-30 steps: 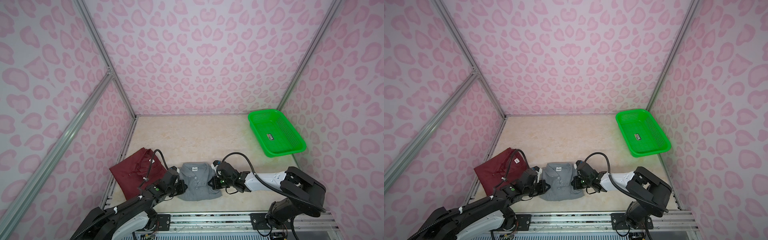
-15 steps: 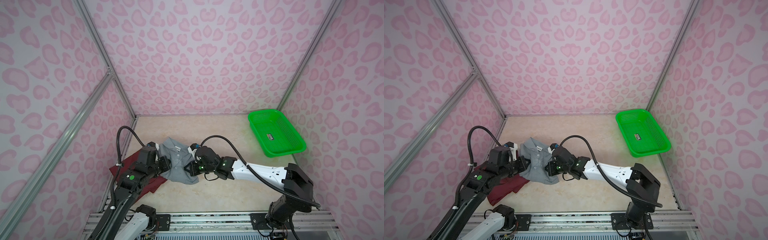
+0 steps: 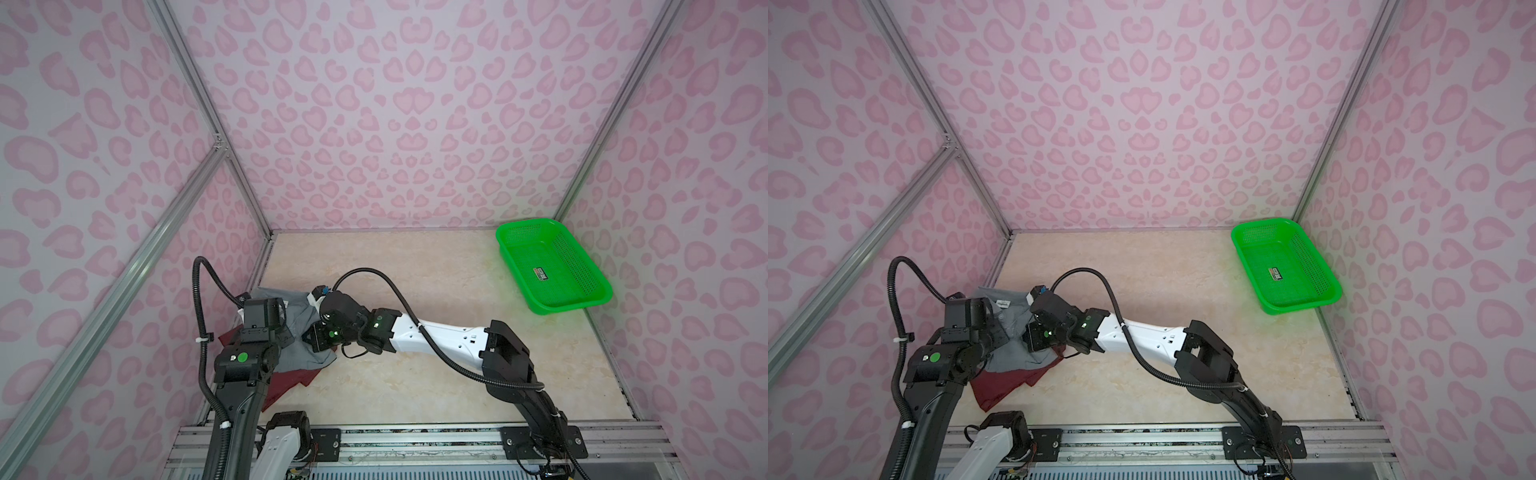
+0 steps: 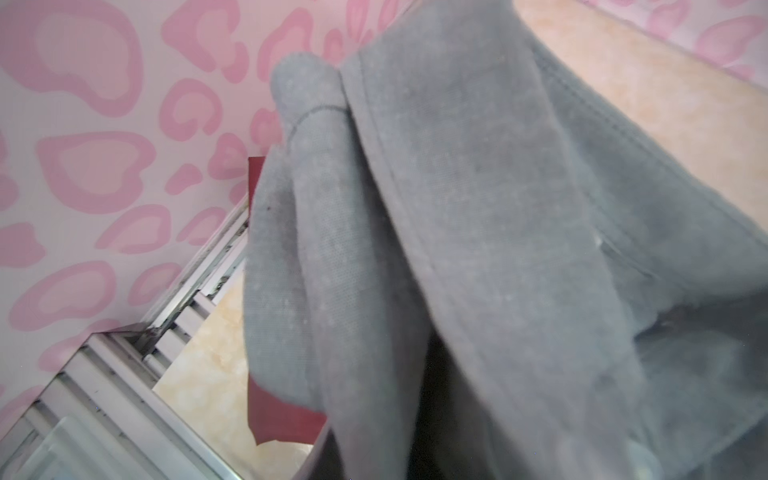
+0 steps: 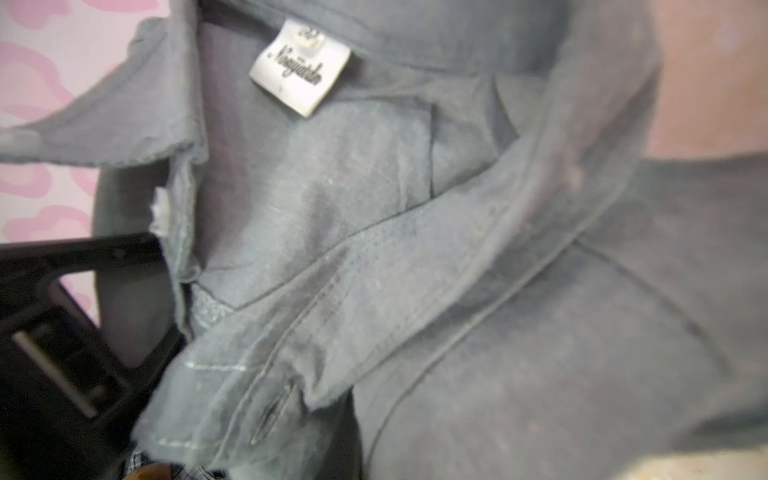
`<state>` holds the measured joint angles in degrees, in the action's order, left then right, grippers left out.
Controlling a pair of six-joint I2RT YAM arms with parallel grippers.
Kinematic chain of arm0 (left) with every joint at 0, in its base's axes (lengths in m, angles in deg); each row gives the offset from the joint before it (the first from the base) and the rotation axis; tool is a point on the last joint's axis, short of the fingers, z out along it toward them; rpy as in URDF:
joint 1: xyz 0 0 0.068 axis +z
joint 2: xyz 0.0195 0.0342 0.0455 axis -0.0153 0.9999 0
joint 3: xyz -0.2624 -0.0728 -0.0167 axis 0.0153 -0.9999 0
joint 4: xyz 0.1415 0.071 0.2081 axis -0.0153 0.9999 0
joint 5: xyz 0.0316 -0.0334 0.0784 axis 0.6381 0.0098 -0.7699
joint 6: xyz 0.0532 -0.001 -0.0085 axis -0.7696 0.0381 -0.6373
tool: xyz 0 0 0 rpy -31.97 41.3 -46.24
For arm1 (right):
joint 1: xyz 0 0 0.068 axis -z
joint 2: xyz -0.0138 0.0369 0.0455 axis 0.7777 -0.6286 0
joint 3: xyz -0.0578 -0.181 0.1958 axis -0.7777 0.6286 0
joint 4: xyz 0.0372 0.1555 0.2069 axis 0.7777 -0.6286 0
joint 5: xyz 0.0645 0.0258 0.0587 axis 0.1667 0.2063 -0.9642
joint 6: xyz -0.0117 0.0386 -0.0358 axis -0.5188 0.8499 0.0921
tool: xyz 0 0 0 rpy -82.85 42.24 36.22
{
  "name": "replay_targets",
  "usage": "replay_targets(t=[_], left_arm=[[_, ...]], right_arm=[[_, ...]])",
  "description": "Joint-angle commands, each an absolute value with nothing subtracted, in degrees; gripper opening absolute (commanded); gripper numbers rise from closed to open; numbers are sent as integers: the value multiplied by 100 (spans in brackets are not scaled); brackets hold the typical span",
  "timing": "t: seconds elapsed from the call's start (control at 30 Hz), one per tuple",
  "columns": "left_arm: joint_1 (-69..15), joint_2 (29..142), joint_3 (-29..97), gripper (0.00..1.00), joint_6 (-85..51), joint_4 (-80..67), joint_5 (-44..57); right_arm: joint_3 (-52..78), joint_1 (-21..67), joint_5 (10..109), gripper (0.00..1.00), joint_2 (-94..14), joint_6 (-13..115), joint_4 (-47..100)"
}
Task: Fold and stack the long sleeve shirts
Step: 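Lift the grey shirt with both grippers and carry it over the maroon shirt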
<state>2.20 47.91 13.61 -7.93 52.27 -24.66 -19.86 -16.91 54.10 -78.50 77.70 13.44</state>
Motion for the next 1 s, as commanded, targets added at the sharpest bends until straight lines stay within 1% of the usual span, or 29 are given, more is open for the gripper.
replay_targets(t=[0.0,0.1,0.2,0.3,0.47,0.67,0.77,0.87,0.97], left_arm=[[319,4815,1221,4,-883,4653,-3294],[481,4936,1064,4,-939,4320,-3390],[527,5096,691,4,-1007,3807,-3744],[660,5210,470,4,-955,3534,-3808],[702,5494,399,4,-1063,3121,-3949],[738,6144,551,4,-1136,2737,-4096],[809,6539,706,4,-1200,2639,-4110],[891,6920,936,4,-1191,2689,-4195],[960,7129,940,4,-1241,2571,-4068]], right_arm=[[-2078,-1754,5352,0,-8064,7932,1520],[-2159,-1909,5529,0,-8213,8128,1653],[-2102,-2036,5861,0,-8265,8292,1816],[-1965,-2084,6149,0,-8278,8414,1993],[-1614,-2116,6177,0,-8419,8782,2595],[-1472,-2267,6456,0,-8586,8965,3248],[-1389,-2310,6588,0,-8655,9262,3572],[-1484,-2363,6690,0,-8762,9436,3667],[-1509,-2446,6860,0,-8852,9558,3711]])
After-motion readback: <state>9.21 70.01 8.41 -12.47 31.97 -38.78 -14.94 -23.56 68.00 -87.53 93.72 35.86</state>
